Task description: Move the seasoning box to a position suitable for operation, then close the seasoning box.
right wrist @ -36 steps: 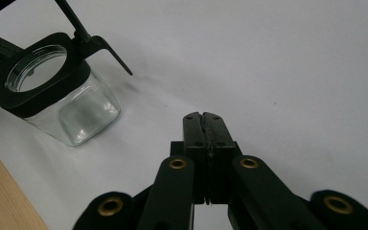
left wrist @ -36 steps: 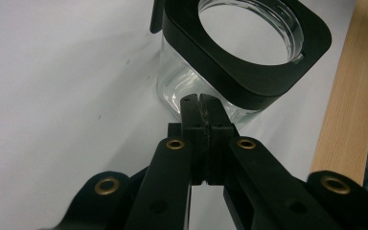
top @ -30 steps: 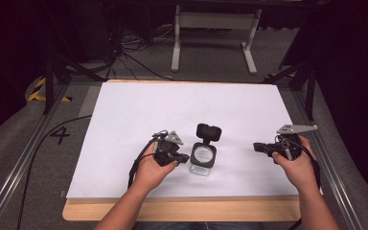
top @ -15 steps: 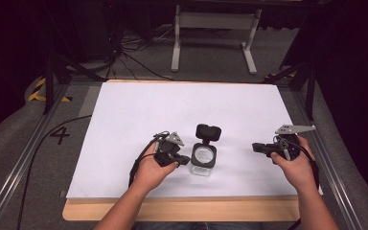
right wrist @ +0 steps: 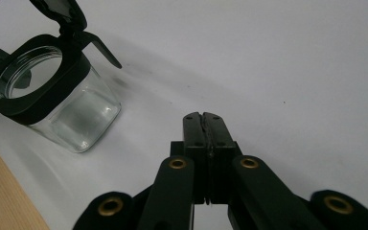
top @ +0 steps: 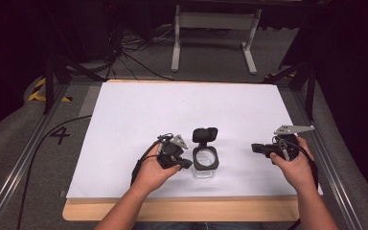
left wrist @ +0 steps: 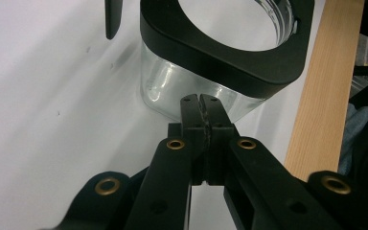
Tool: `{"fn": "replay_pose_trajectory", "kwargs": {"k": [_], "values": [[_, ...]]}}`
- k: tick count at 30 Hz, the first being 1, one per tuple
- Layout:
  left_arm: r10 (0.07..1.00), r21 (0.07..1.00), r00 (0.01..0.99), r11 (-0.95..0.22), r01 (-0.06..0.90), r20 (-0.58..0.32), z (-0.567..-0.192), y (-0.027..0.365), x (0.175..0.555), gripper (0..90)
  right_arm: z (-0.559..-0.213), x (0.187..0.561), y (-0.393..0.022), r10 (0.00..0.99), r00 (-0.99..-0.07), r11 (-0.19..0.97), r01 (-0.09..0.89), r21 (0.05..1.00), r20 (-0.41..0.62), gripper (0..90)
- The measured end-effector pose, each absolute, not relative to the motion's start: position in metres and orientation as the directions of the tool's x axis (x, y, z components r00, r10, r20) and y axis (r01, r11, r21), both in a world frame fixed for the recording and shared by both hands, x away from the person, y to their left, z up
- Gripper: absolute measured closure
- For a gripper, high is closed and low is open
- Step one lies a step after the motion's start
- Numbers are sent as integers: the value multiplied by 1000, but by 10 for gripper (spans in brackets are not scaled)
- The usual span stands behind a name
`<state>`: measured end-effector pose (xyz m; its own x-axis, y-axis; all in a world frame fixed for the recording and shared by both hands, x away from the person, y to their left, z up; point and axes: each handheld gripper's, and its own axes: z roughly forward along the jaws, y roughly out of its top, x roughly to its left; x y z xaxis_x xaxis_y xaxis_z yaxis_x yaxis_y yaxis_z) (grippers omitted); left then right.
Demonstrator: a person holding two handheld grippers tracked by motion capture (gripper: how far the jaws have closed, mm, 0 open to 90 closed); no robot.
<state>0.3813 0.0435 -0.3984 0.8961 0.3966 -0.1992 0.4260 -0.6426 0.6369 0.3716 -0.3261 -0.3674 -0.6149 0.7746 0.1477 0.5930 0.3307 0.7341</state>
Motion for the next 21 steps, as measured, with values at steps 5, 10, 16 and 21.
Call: {"fn": "replay_pose_trajectory", "kwargs": {"k": [5,10,16,21], "values": [[329,637,914,-658,402,-237,-383,45,372,900,-366,371,-327,775,-613,326,593,736,151,900],[250,618,937,-704,349,-245,-379,32,360,900,-366,371,-323,766,-624,331,590,737,156,900],[227,619,943,-712,331,-243,-385,20,355,900,-361,372,-308,727,-666,343,566,749,170,900],[227,620,944,-712,329,-240,-392,15,355,900,-348,377,-296,693,-699,343,533,773,175,900]]}}
